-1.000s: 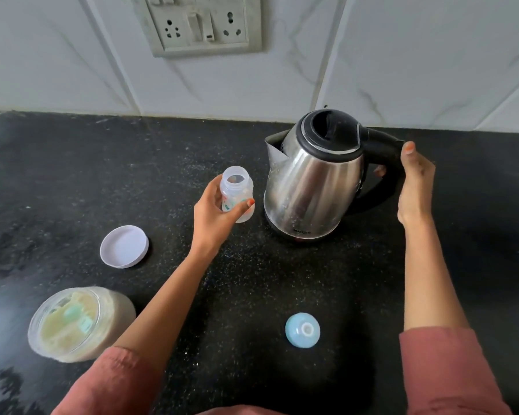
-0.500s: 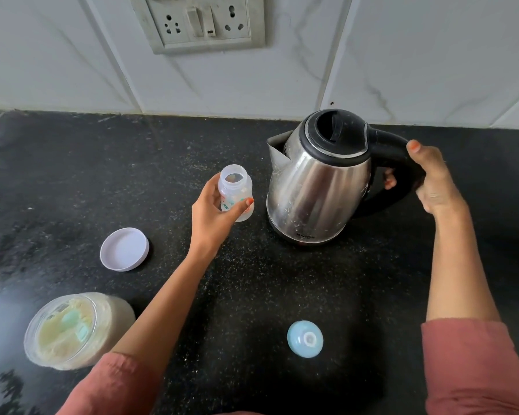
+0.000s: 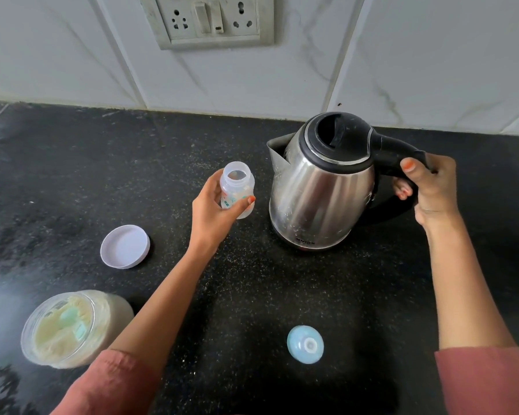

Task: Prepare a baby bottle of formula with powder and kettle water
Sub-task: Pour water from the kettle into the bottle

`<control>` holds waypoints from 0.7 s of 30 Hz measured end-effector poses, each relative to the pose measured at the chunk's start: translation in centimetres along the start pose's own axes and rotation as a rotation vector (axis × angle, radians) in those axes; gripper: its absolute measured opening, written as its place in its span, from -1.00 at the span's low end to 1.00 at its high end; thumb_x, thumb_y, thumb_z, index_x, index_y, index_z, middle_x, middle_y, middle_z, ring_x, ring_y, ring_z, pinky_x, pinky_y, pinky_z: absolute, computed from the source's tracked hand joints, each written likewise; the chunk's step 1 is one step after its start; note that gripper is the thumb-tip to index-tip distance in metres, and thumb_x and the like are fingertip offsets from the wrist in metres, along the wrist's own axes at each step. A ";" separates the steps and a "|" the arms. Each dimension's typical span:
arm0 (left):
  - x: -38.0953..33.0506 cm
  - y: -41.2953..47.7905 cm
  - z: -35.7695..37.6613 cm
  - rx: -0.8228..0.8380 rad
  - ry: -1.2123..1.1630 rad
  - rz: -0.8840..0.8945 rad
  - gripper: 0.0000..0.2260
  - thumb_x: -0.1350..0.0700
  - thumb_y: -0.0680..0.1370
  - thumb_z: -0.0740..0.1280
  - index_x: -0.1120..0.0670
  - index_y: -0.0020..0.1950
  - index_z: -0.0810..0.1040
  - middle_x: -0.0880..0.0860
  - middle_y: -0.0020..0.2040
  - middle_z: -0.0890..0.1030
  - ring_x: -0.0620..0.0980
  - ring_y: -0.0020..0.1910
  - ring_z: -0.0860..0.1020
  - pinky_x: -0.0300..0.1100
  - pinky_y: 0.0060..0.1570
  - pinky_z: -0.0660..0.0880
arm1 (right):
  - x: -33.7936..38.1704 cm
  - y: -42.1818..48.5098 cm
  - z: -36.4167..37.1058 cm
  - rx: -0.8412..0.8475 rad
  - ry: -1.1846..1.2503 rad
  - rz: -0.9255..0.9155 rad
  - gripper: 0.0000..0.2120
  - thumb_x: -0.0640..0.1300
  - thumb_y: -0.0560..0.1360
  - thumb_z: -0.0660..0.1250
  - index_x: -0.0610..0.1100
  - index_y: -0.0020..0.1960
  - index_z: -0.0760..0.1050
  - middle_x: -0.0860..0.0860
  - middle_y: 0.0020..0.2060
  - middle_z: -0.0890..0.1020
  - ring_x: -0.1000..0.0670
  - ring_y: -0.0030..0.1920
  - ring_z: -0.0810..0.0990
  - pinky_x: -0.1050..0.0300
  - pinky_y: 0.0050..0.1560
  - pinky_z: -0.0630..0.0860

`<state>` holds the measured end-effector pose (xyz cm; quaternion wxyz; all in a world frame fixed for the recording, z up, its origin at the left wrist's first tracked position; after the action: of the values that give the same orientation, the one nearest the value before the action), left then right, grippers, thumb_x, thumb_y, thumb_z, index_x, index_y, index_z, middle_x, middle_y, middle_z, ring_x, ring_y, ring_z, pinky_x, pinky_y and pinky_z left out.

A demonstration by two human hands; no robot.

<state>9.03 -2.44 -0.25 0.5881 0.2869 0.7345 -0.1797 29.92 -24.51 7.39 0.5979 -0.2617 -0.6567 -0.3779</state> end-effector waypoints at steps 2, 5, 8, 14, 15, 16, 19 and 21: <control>-0.1 0.1 -0.2 -0.003 0.014 0.005 -0.48 0.18 0.36 0.52 -0.09 0.20 0.37 -0.27 0.04 0.48 -0.40 0.02 0.47 -0.48 0.02 0.40 | 0.4 0.0 0.3 0.015 -0.014 -0.006 -0.62 0.31 0.18 0.45 0.00 -0.46 0.53 0.14 -0.66 0.43 0.16 -0.66 0.34 0.36 -0.60 0.28; -0.1 0.2 -0.7 -0.006 0.030 0.006 -0.48 0.17 0.36 0.52 -0.04 0.24 0.40 -0.22 0.05 0.50 -0.29 0.05 0.50 -0.44 0.06 0.42 | 1.1 0.1 0.7 0.019 -0.028 -0.015 -0.62 0.26 0.20 0.47 -0.03 -0.48 0.50 0.13 -0.67 0.41 0.16 -0.67 0.33 0.36 -0.61 0.26; 0.1 0.2 -1.1 -0.010 0.037 0.003 -0.50 0.17 0.36 0.52 -0.07 0.20 0.41 -0.21 0.05 0.51 -0.21 0.08 0.50 -0.36 0.11 0.44 | 1.7 0.1 1.0 0.015 -0.048 -0.032 -0.67 0.19 0.21 0.47 -0.02 -0.50 0.50 0.12 -0.67 0.40 0.16 -0.67 0.31 0.36 -0.61 0.25; 0.8 -0.2 -1.7 0.001 0.062 -0.009 -0.48 0.16 0.34 0.53 0.01 0.24 0.44 -0.18 0.06 0.52 -0.19 0.08 0.50 -0.43 0.06 0.42 | 3.0 0.2 2.0 0.053 -0.081 -0.024 -0.56 0.26 0.17 0.49 -0.05 -0.52 0.41 0.11 -0.67 0.37 0.15 -0.67 0.29 0.35 -0.60 0.23; 0.8 -0.3 -1.8 0.002 0.060 -0.011 -0.48 0.16 0.34 0.53 0.01 0.24 0.45 -0.19 0.05 0.52 -0.19 0.08 0.50 -0.44 0.06 0.41 | 3.3 0.3 2.2 0.060 -0.083 -0.022 -0.54 0.27 0.16 0.49 -0.06 -0.52 0.40 0.11 -0.66 0.37 0.14 -0.67 0.29 0.35 -0.59 0.22; 0.9 -0.3 -1.9 0.001 0.061 -0.011 -0.48 0.16 0.33 0.53 0.02 0.24 0.45 -0.19 0.05 0.53 -0.19 0.08 0.51 -0.44 0.06 0.41 | 3.6 0.3 2.4 0.070 -0.090 -0.023 -0.53 0.27 0.16 0.49 -0.07 -0.52 0.38 0.11 -0.66 0.36 0.14 -0.66 0.29 0.35 -0.59 0.22; 1.0 -0.4 -2.0 0.000 0.065 -0.011 -0.47 0.16 0.32 0.54 0.03 0.24 0.46 -0.15 0.06 0.54 -0.17 0.08 0.52 -0.38 0.08 0.43 | 4.4 0.2 3.1 0.088 -0.143 -0.044 -0.56 0.24 0.19 0.49 -0.05 -0.54 0.40 0.14 -0.67 0.37 0.15 -0.66 0.30 0.34 -0.59 0.24; 1.1 -0.5 -2.1 0.001 0.067 -0.012 -0.46 0.16 0.32 0.54 0.05 0.25 0.46 -0.12 0.08 0.55 -0.15 0.09 0.52 -0.33 0.11 0.44 | 5.0 0.1 3.7 0.095 -0.178 -0.065 -0.63 0.19 0.22 0.48 -0.01 -0.55 0.45 0.15 -0.68 0.38 0.15 -0.66 0.31 0.35 -0.59 0.25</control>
<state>6.95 -1.29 -0.85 0.5621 0.2885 0.7554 -0.1738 27.07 -22.03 12.27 0.5361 -0.2443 -0.7326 -0.3410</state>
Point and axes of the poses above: each hand's wrist, its own y-axis towards the middle knuckle, its own z-axis out of the palm, x = y × z, the point moved 4 cm from there along y, towards the middle knuckle
